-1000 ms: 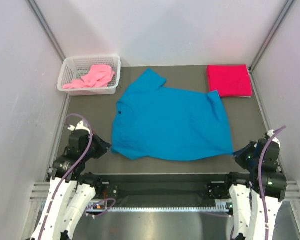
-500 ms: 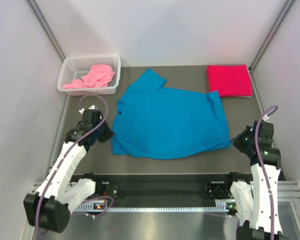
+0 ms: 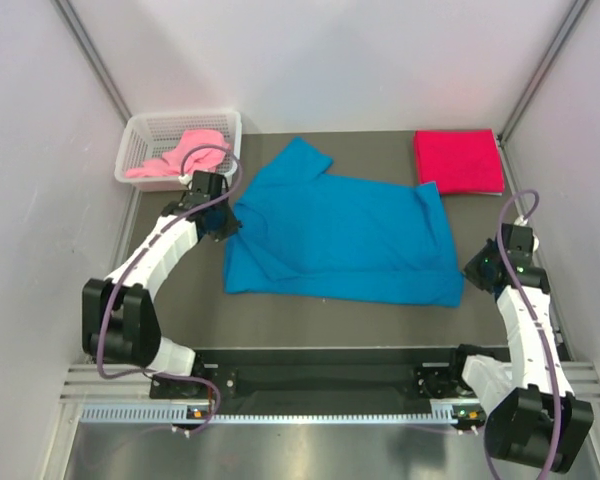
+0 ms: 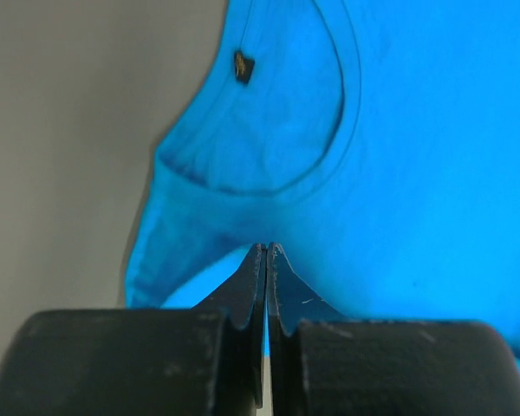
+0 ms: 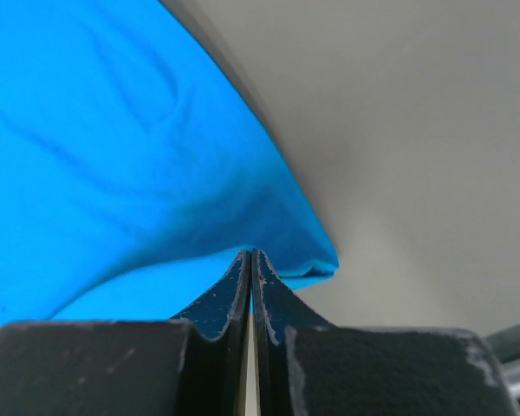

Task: Fold and stack the t-shirts
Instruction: Fold the tshirt

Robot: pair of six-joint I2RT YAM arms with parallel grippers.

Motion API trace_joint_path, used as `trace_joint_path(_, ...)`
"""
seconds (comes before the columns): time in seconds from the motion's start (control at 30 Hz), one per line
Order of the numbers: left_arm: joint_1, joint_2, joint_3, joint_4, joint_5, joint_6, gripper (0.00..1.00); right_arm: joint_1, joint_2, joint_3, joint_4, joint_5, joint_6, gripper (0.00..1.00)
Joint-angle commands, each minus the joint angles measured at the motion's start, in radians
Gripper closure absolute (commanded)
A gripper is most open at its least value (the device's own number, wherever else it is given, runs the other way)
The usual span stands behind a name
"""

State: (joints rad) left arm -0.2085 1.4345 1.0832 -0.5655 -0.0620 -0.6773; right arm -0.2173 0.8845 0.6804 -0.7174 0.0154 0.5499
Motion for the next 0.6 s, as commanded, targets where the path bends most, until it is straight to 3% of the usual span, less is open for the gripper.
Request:
trace_joint_path(0.0, 0.001, 0.072, 0.09, 0.075, -0.038, 0.034, 1.0, -0.01, 0.021, -0.001, 0.117, 0.038, -0.021, 1.0)
trace_joint_path(0.57, 0.001, 0.334, 0.282, 0.073, -0.121, 0.102, 1.0, -0.062, 0.185, -0.05, 0.269, 0.02, -0.061, 1.0)
